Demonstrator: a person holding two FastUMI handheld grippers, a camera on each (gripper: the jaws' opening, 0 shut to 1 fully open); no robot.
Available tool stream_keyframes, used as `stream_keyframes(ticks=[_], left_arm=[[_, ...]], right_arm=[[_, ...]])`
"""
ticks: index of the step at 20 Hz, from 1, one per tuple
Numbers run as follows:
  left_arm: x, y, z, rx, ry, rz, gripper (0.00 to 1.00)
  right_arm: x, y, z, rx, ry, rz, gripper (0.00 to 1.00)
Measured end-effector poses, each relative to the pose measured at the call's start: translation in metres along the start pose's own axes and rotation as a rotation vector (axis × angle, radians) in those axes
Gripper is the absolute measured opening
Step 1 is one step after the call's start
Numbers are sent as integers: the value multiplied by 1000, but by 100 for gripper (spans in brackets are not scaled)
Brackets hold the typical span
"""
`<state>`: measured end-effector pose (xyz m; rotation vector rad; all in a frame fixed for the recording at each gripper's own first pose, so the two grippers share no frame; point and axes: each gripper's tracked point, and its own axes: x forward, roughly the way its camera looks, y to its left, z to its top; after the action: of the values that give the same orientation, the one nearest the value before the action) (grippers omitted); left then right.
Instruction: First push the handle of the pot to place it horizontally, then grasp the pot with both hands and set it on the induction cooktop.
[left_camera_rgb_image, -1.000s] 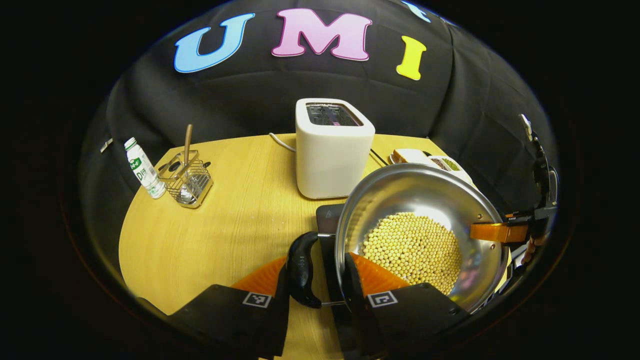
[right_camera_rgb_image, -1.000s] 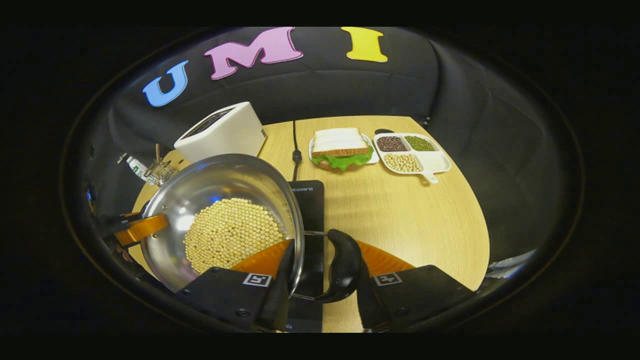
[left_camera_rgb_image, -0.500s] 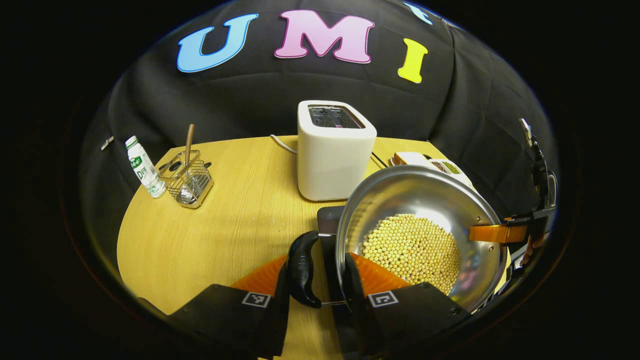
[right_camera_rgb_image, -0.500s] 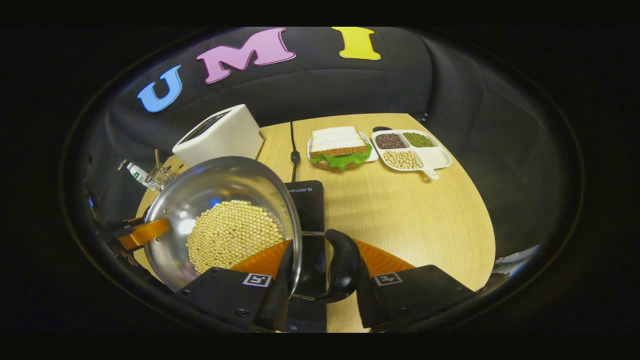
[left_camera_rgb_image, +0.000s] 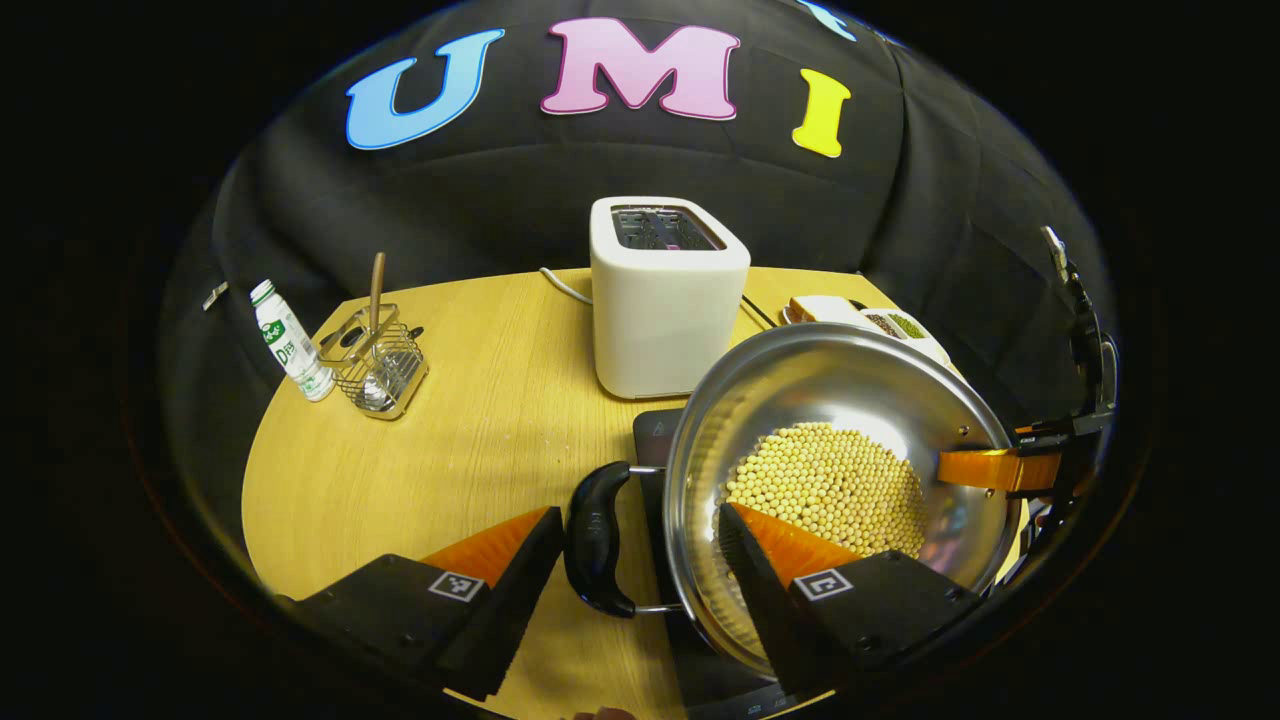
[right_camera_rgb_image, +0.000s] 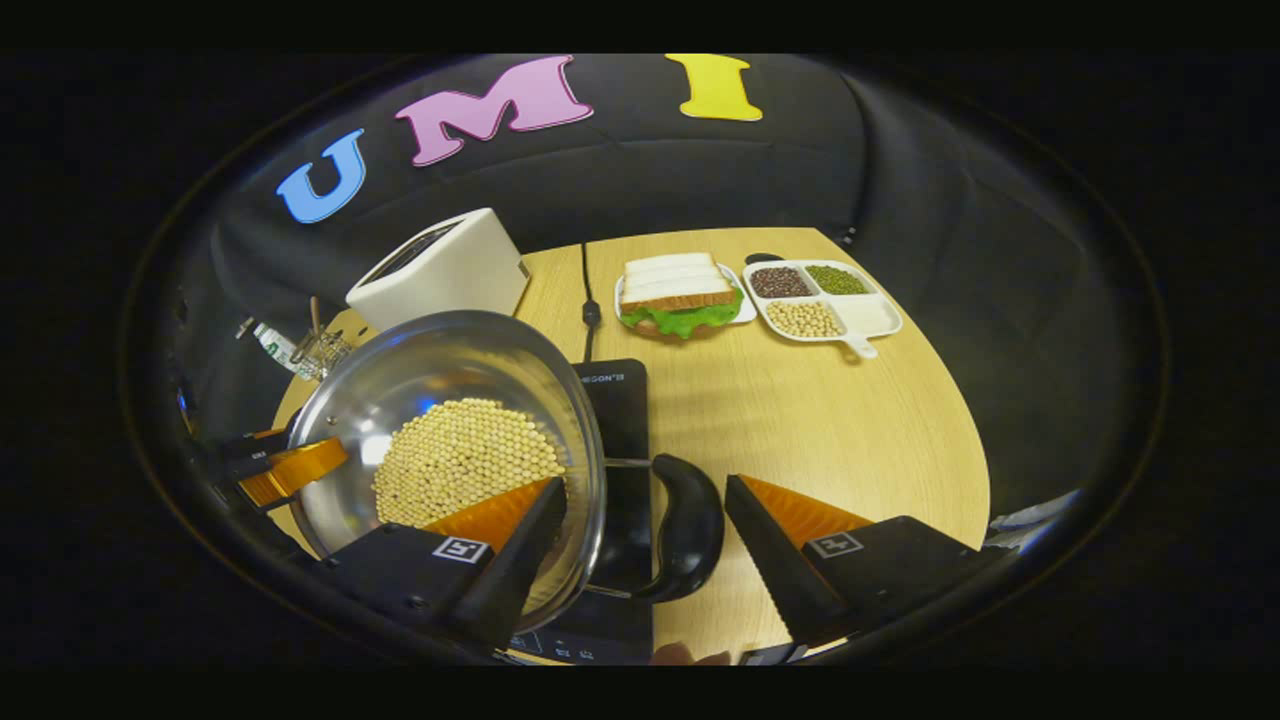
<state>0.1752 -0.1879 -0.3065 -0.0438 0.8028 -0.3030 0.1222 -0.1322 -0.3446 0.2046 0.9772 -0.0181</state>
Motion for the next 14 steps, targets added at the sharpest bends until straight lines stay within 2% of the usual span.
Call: stream_keyframes(ticks=[1,2,8,14], left_arm=[[-1,0,0,2,1,-2,95],[-3,0,-1,2,4,0,93],[-20,6,6,7,-17,32,95],[-69,2,30,-26,-120,42,95]], right_arm=[[-1,1,1,12,-6,3,94],[-3,2,4,22,-13,5,99],[-27,8,18,28,-79,15,99],[-81,13,50,16,-243,1,99]])
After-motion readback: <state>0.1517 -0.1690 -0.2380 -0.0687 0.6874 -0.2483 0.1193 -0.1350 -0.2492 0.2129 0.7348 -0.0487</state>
